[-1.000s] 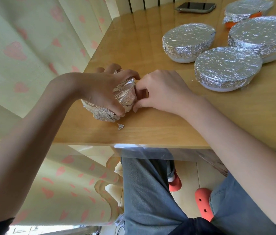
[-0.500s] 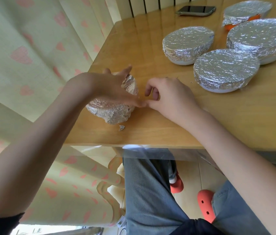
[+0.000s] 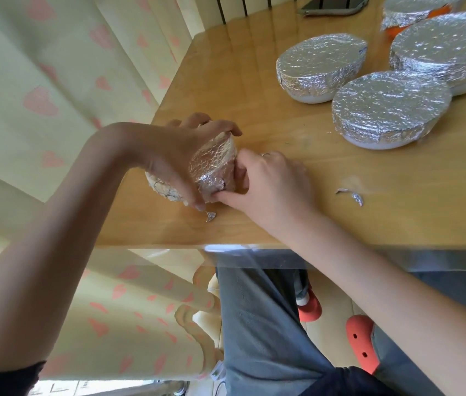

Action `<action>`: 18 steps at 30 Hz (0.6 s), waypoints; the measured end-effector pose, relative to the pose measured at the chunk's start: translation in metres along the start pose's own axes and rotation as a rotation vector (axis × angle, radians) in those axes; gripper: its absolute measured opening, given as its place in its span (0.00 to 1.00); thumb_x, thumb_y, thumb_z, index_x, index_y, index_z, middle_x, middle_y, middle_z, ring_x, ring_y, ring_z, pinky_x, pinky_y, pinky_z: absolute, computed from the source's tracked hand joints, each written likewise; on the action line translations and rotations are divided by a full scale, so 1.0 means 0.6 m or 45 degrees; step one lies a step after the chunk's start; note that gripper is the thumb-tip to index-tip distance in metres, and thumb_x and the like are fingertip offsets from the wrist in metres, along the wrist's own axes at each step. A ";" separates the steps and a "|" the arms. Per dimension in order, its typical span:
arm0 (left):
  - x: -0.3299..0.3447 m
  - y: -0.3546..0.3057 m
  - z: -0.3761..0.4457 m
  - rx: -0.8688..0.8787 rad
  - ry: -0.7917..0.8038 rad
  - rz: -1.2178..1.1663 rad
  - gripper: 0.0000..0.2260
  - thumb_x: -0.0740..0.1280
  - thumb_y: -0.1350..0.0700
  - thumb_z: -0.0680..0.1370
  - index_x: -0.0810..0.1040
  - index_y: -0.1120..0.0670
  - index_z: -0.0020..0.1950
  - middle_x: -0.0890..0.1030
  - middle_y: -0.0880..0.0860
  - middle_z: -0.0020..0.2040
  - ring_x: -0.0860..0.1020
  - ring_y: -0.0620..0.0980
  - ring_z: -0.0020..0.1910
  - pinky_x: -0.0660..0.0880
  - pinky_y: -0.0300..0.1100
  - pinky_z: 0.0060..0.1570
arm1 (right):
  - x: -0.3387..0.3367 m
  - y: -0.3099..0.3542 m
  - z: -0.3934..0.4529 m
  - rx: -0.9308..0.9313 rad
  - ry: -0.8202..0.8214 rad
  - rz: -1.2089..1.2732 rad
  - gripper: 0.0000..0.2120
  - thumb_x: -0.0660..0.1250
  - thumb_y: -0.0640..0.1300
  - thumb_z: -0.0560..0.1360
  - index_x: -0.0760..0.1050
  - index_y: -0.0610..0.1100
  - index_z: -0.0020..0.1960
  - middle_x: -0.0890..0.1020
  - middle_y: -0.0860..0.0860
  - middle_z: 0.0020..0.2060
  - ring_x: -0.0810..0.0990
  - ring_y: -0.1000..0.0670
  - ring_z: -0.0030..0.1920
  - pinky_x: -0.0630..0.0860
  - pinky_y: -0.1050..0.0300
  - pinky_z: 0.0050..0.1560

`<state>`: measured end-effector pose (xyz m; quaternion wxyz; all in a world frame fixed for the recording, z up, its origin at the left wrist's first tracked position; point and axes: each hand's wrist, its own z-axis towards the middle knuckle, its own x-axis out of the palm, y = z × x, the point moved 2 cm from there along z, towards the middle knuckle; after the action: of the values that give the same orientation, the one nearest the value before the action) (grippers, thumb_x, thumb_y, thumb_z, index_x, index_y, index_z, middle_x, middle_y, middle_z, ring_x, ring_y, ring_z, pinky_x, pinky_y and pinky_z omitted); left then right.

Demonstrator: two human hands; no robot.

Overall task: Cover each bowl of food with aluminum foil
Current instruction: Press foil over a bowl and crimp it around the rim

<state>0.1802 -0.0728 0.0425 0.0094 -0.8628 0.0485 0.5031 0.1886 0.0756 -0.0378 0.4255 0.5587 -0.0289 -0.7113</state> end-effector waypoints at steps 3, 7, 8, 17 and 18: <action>0.002 -0.001 0.000 -0.002 0.008 -0.002 0.55 0.76 0.36 0.47 0.48 0.24 0.67 0.53 0.40 0.72 0.58 0.55 0.73 0.68 0.62 0.66 | -0.001 -0.004 0.003 -0.020 0.015 0.032 0.20 0.69 0.65 0.68 0.73 0.50 0.47 0.82 0.52 0.42 0.78 0.47 0.47 0.68 0.54 0.42; 0.000 -0.002 0.000 -0.012 0.010 -0.003 0.55 0.79 0.37 0.48 0.48 0.24 0.66 0.52 0.39 0.72 0.57 0.54 0.74 0.67 0.62 0.66 | -0.010 -0.013 0.017 -0.005 0.127 0.113 0.15 0.72 0.60 0.68 0.72 0.51 0.40 0.81 0.54 0.39 0.78 0.49 0.43 0.67 0.55 0.41; 0.000 -0.001 0.000 -0.015 0.009 -0.002 0.55 0.82 0.40 0.51 0.49 0.24 0.67 0.52 0.39 0.72 0.57 0.54 0.73 0.68 0.61 0.66 | -0.013 -0.015 0.023 -0.009 0.157 0.130 0.15 0.73 0.60 0.66 0.73 0.50 0.39 0.81 0.54 0.38 0.78 0.49 0.42 0.67 0.55 0.42; -0.001 -0.001 0.003 0.008 -0.037 0.025 0.53 0.83 0.43 0.55 0.48 0.25 0.65 0.52 0.38 0.71 0.57 0.53 0.72 0.68 0.58 0.66 | -0.044 -0.017 0.071 -0.145 0.304 -0.103 0.22 0.74 0.67 0.58 0.74 0.49 0.33 0.75 0.56 0.31 0.73 0.49 0.40 0.62 0.57 0.38; 0.000 0.000 0.003 0.005 -0.045 0.035 0.53 0.83 0.44 0.56 0.48 0.26 0.65 0.52 0.38 0.72 0.57 0.52 0.72 0.67 0.57 0.67 | -0.049 -0.014 0.079 -0.164 0.316 -0.151 0.23 0.74 0.68 0.56 0.73 0.49 0.32 0.73 0.56 0.29 0.73 0.49 0.39 0.61 0.57 0.37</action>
<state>0.1784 -0.0725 0.0417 0.0051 -0.8531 0.0612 0.5181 0.1453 0.0792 -0.0018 0.4181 0.6146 0.1028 -0.6610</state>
